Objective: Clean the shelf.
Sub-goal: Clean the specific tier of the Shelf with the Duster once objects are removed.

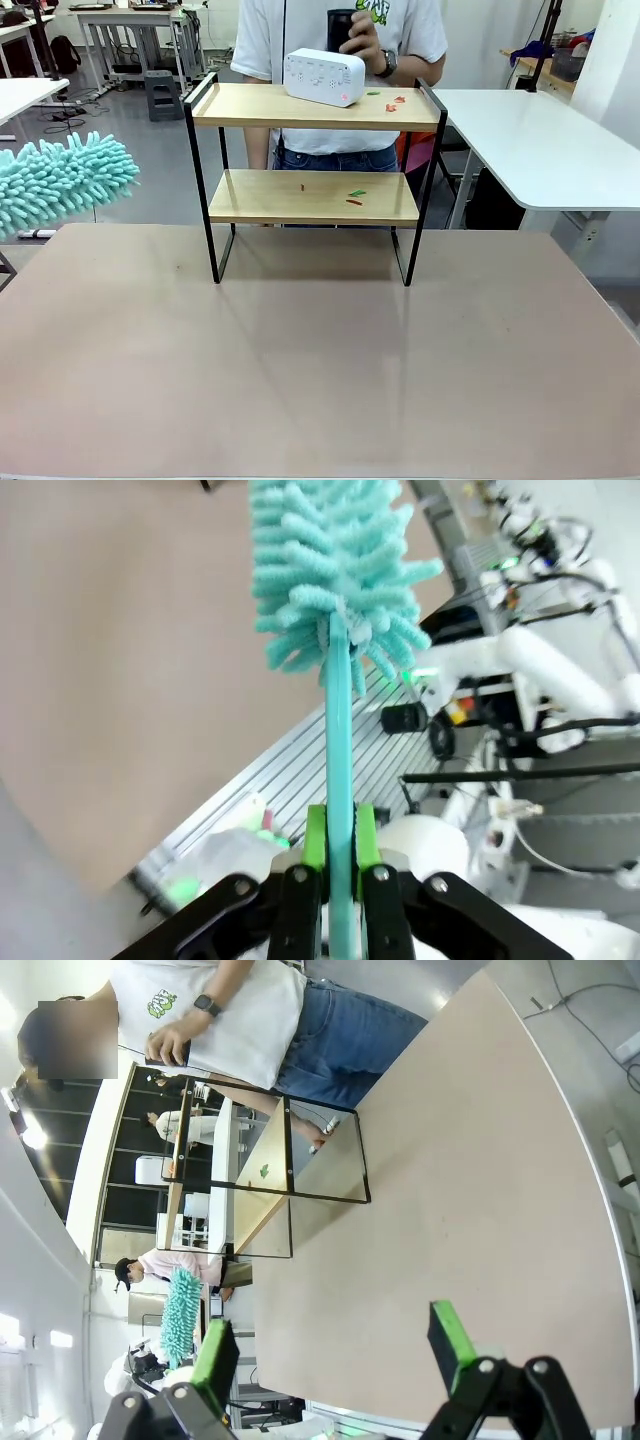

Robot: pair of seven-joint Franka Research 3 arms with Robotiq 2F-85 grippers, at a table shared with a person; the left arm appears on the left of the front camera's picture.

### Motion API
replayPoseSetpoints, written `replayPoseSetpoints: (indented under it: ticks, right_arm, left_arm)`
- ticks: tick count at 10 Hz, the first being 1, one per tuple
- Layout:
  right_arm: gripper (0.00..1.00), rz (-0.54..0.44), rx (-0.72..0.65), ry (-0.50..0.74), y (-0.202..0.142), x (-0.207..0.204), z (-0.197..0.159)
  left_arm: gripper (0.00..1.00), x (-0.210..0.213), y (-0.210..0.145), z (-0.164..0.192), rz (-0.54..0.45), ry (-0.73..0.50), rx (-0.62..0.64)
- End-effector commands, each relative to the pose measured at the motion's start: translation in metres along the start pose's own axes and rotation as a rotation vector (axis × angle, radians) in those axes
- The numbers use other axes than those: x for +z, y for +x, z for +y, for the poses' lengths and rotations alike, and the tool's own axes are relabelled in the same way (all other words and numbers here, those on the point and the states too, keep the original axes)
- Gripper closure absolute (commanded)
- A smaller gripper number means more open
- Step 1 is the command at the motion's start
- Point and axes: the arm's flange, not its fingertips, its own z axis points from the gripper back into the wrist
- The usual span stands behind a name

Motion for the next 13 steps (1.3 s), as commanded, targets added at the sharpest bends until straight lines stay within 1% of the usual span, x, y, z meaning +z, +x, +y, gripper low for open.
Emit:
replayPoseSetpoints:
  ticks: [1, 2, 3, 4, 5, 6, 7, 8, 9, 10, 11, 12, 13]
  right_arm:
    - [0.0, -0.013, 0.025, 0.018, 0.003, 0.001, 0.001]
    - [0.0, -0.013, 0.025, 0.018, 0.003, 0.001, 0.001]
    - [0.0, -0.013, 0.025, 0.018, 0.003, 0.001, 0.001]
    - [0.0, -0.013, 0.025, 0.018, 0.003, 0.001, 0.001]
    - [0.0, -0.013, 0.025, 0.018, 0.003, 0.001, 0.001]
    - [0.0, -0.013, 0.025, 0.018, 0.003, 0.001, 0.001]
    - [0.0, -0.013, 0.025, 0.018, 0.003, 0.001, 0.001]
    - [0.0, -0.013, 0.025, 0.018, 0.003, 0.001, 0.001]
    - [0.0, -0.013, 0.025, 0.018, 0.003, 0.001, 0.001]
    - [0.0, -0.013, 0.025, 0.018, 0.003, 0.001, 0.001]
    - [0.0, -0.013, 0.025, 0.018, 0.003, 0.001, 0.001]
    - [0.0, -0.013, 0.025, 0.018, 0.003, 0.001, 0.001]
    - [0.0, -0.013, 0.025, 0.018, 0.003, 0.001, 0.001]
  left_arm:
    - [0.87, 0.006, -0.004, -0.048, 0.136, 0.086, -0.081]
    - [0.87, 0.005, -0.008, -0.066, 0.172, 0.124, -0.11]
    - [0.87, -0.011, -0.005, -0.095, 0.235, 0.186, -0.158]
    - [0.87, -0.034, 0.002, -0.117, 0.294, 0.172, -0.215]
    - [0.87, -0.063, 0.016, -0.137, 0.321, 0.22, -0.24]
    - [0.87, -0.096, 0.035, -0.152, 0.268, 0.332, -0.21]
    - [0.87, -0.134, 0.057, -0.171, 0.193, 0.425, -0.206]
    - [0.87, -0.163, 0.071, -0.185, 0.17, 0.474, -0.209]
    - [0.87, -0.185, 0.083, -0.193, 0.16, 0.489, -0.208]
    - [0.87, -0.203, 0.096, -0.196, 0.19, 0.462, -0.222]
    - [0.87, -0.215, 0.108, -0.196, 0.139, 0.469, -0.207]
    - [0.87, -0.221, 0.112, -0.194, 0.189, 0.435, -0.186]
    - [0.87, -0.214, 0.097, -0.204, 0.166, 0.491, -0.228]
